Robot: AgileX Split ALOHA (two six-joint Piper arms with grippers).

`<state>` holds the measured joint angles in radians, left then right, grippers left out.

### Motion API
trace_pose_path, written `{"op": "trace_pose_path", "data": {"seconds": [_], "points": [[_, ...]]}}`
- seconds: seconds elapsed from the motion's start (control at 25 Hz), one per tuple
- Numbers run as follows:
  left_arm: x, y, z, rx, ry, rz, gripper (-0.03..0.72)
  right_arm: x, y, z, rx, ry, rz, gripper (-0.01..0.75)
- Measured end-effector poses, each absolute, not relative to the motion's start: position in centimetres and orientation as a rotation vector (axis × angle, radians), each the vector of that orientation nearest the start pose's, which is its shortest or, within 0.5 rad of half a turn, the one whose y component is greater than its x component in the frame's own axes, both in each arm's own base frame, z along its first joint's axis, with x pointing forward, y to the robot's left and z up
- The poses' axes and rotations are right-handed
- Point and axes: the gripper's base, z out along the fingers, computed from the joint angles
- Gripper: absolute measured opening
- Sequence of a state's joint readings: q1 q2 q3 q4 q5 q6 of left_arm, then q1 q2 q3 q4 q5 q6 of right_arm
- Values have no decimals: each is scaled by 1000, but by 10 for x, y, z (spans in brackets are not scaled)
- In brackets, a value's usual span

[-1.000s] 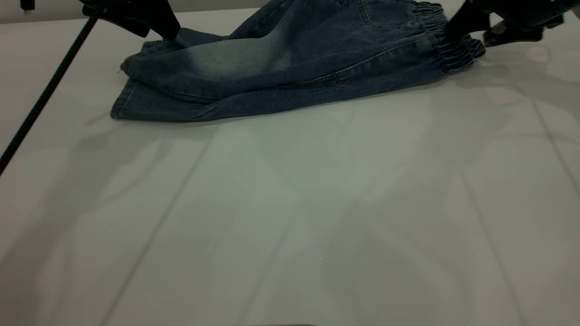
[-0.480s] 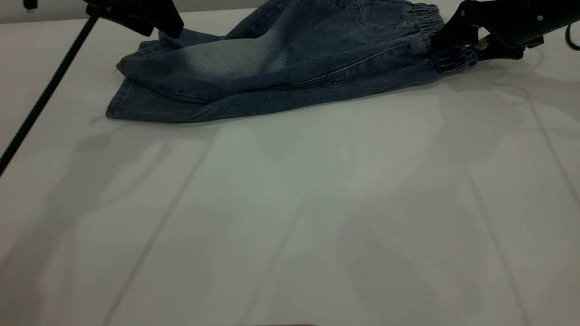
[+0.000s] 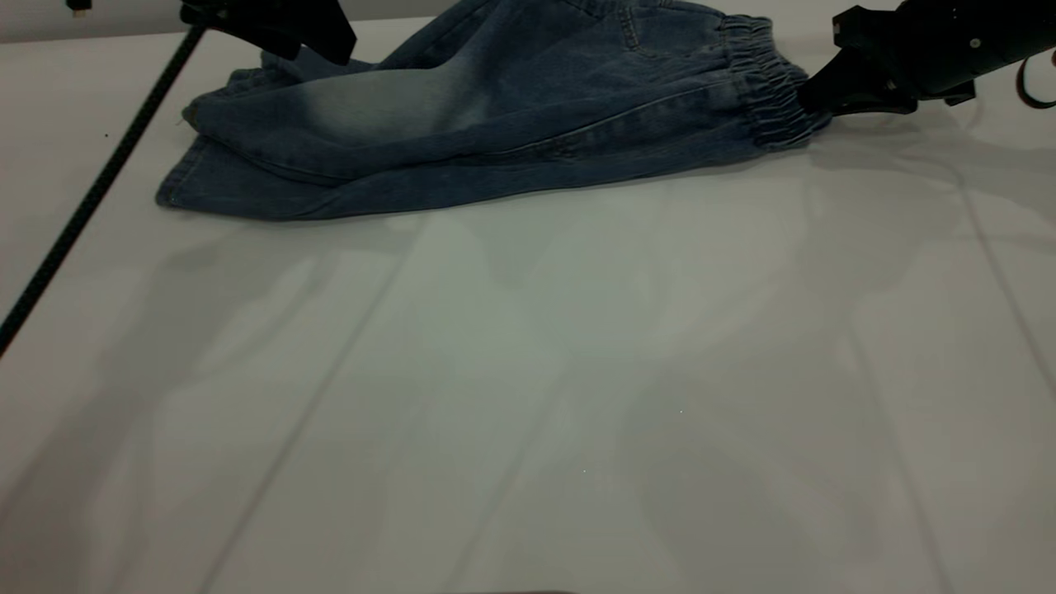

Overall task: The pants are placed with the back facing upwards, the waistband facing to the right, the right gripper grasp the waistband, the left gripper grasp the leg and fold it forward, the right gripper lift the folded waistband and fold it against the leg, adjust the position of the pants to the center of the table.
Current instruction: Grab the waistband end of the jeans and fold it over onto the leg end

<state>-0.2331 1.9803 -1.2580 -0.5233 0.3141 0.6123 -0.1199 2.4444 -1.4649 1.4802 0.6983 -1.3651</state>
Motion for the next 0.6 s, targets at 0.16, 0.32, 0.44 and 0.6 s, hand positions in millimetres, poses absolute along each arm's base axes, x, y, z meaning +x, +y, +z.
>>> {"op": "trace_pose_path", "data": {"seconds": [0.16,0.32,0.44,0.6], "points": [[411,-118,137,449,2434,-225,380,456,3,41,-33,2394,972,25],[414,-130,102,440,2432,-178,380,453,-7,56,-27,2349,1078,25],[413,-140,80,457,2437,-156,380,452,-14,74,-26,2312,1132,25],[407,-152,57,500,2462,-148,380,450,-27,97,-39,2284,1141,25]]}}
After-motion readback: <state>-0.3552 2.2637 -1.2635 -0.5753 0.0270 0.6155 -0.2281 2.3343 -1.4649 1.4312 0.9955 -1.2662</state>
